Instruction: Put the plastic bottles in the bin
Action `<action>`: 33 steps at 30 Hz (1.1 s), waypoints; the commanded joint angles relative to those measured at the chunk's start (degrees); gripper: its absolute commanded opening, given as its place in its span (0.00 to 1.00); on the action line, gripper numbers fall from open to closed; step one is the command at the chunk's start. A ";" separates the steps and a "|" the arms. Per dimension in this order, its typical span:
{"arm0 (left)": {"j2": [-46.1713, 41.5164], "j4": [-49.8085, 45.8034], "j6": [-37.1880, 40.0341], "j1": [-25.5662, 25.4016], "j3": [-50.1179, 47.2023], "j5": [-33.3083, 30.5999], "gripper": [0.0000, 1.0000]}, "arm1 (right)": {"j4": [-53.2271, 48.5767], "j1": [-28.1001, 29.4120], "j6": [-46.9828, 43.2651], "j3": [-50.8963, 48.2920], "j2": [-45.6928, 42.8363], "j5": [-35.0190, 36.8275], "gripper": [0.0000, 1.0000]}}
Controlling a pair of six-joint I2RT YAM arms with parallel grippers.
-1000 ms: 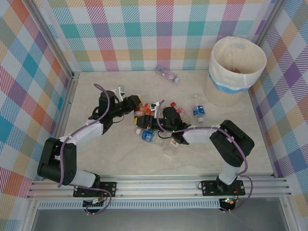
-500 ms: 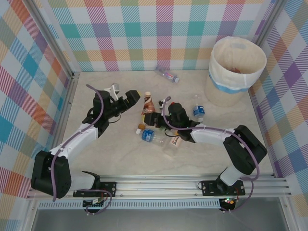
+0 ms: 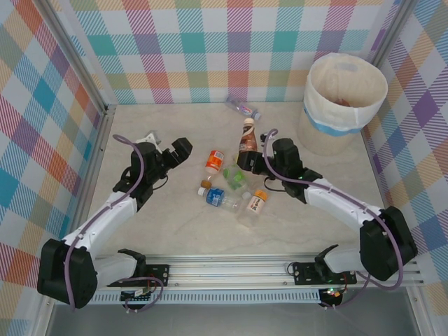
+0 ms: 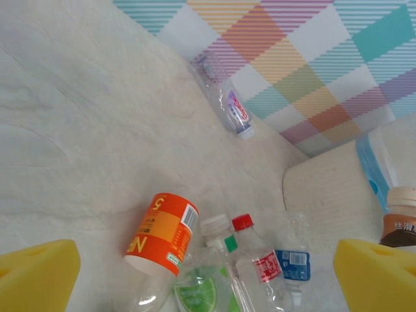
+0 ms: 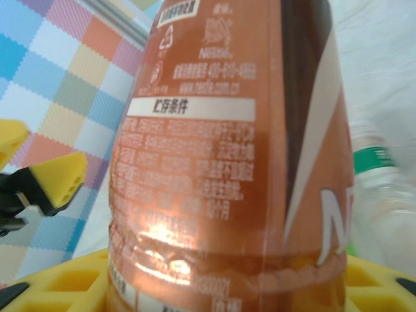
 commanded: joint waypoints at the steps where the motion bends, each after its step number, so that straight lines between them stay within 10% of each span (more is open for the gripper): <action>1: -3.08 -1.20 4.06 0.05 -1.01 -4.32 1.00 | -6.88 -3.95 -5.04 4.69 -2.80 0.38 0.48; 33: -10.57 -2.69 -0.36 1.18 -10.51 -6.11 1.00 | -26.37 -39.59 -6.67 57.35 26.62 -0.44 0.54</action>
